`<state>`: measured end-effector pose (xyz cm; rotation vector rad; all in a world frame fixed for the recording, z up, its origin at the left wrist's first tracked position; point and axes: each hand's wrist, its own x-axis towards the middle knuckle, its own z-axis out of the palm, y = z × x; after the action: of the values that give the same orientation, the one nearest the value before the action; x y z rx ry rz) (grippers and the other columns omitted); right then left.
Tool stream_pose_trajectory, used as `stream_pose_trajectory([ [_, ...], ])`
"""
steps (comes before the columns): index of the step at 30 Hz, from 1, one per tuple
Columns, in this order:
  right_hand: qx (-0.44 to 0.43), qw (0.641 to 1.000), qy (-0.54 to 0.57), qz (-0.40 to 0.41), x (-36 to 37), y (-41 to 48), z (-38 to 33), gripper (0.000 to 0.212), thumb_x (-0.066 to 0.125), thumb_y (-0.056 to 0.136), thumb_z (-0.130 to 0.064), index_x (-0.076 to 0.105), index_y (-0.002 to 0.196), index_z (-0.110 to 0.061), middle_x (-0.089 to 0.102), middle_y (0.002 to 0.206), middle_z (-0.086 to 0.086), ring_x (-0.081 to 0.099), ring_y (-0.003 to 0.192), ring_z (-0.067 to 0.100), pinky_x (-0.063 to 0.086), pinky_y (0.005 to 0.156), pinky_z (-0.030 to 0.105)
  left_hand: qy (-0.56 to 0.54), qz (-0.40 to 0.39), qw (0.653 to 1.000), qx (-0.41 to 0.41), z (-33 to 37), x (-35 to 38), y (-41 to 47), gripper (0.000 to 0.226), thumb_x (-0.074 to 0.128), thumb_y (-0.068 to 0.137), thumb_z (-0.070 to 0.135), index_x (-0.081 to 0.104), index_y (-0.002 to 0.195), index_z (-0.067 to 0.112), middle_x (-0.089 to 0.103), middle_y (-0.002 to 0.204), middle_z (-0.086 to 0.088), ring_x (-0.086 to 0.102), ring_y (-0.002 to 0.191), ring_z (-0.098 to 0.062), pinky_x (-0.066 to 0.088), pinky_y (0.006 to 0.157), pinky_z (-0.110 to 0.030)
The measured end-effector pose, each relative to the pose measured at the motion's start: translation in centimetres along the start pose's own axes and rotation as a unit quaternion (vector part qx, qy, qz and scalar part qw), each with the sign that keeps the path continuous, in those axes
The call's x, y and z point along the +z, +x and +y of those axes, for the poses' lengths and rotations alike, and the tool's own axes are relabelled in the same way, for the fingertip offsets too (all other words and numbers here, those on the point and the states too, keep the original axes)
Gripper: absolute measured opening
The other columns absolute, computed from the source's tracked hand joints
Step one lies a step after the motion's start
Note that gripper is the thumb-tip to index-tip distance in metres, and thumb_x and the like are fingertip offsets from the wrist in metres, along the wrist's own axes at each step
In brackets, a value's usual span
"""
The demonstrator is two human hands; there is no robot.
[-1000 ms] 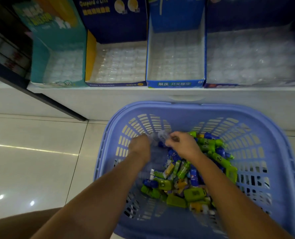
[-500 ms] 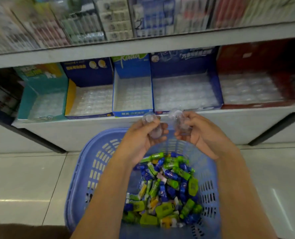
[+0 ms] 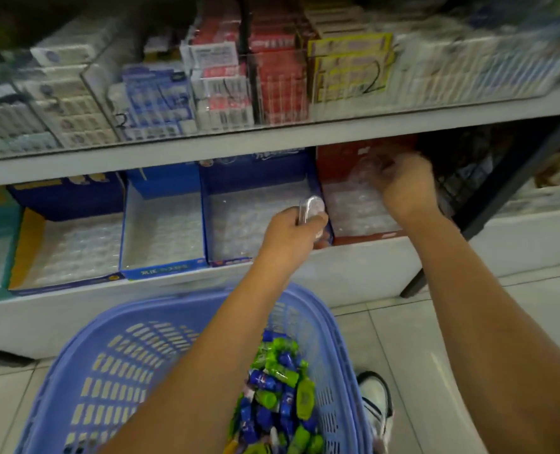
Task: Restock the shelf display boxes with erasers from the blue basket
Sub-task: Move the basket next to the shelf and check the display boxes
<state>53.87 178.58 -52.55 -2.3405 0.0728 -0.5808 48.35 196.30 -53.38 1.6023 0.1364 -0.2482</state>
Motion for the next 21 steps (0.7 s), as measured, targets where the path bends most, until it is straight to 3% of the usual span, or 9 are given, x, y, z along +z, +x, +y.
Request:
stream_pose_trajectory([
  [2,-0.044,0.996,-0.07,-0.041,1.1,1.0,0.5,0.016,0.068,0.081,-0.02,0.071,0.095,-0.013,0.072,0.097,0.009,0.066,0.092,0.026,0.046,0.076,0.024,-0.05,0.004,0.999,-0.004,-0.8,-0.1,0.3,0.007,0.06,0.091,0.009,0.063,0.088,0.004,0.065,0.07,-0.004,0.066,0.057,-0.01,0.056,0.059,-0.021],
  [5,-0.071,0.981,-0.141,-0.111,2.3,2.1,1.1,0.029,0.067,0.083,-0.025,0.067,0.111,-0.016,0.068,0.112,0.01,0.061,0.104,0.03,0.047,0.086,0.034,-0.078,0.022,0.997,-0.013,-1.5,-0.4,0.8,0.019,0.06,0.091,0.008,0.063,0.104,-0.005,0.067,0.083,-0.011,0.067,0.064,-0.012,0.058,0.063,-0.022],
  [9,-0.101,0.979,-0.12,-0.132,2.8,3.0,1.3,0.039,0.064,0.087,-0.019,0.061,0.125,-0.014,0.062,0.124,0.014,0.056,0.113,0.032,0.042,0.097,0.033,-0.084,0.012,0.996,-0.03,-2.1,-0.5,1.0,0.009,0.057,0.09,0.002,0.063,0.096,0.002,0.066,0.091,-0.015,0.068,0.067,-0.011,0.059,0.068,-0.021],
  [13,-0.143,0.963,-0.135,-0.185,3.5,3.8,1.3,0.04,0.062,0.089,-0.013,0.058,0.128,-0.011,0.058,0.13,0.014,0.052,0.12,0.032,0.037,0.104,0.032,-0.104,0.004,0.994,-0.045,-2.4,-0.6,1.2,0.013,0.054,0.089,-0.003,0.063,0.095,0.003,0.066,0.093,-0.015,0.069,0.069,-0.011,0.059,0.073,-0.024],
  [17,-0.109,0.961,-0.135,-0.218,4.4,4.2,1.6,0.042,0.06,0.09,-0.009,0.053,0.132,-0.008,0.052,0.137,0.017,0.048,0.126,0.033,0.034,0.108,0.036,-0.136,-0.012,0.989,-0.053,-2.3,-1.0,1.1,0.014,0.054,0.089,-0.004,0.065,0.091,0.006,0.067,0.096,-0.014,0.071,0.078,-0.015,0.058,0.078,-0.027],
  [21,-0.104,0.97,-0.126,-0.179,3.7,3.2,0.8,0.05,0.063,0.089,-0.02,0.049,0.137,-0.016,0.05,0.136,0.014,0.046,0.125,0.031,0.035,0.103,0.029,-0.142,-0.029,0.989,-0.04,-2.0,-1.1,0.9,0.024,0.055,0.086,-0.009,0.065,0.093,0.013,0.068,0.094,-0.009,0.069,0.088,-0.018,0.058,0.082,-0.027],
])
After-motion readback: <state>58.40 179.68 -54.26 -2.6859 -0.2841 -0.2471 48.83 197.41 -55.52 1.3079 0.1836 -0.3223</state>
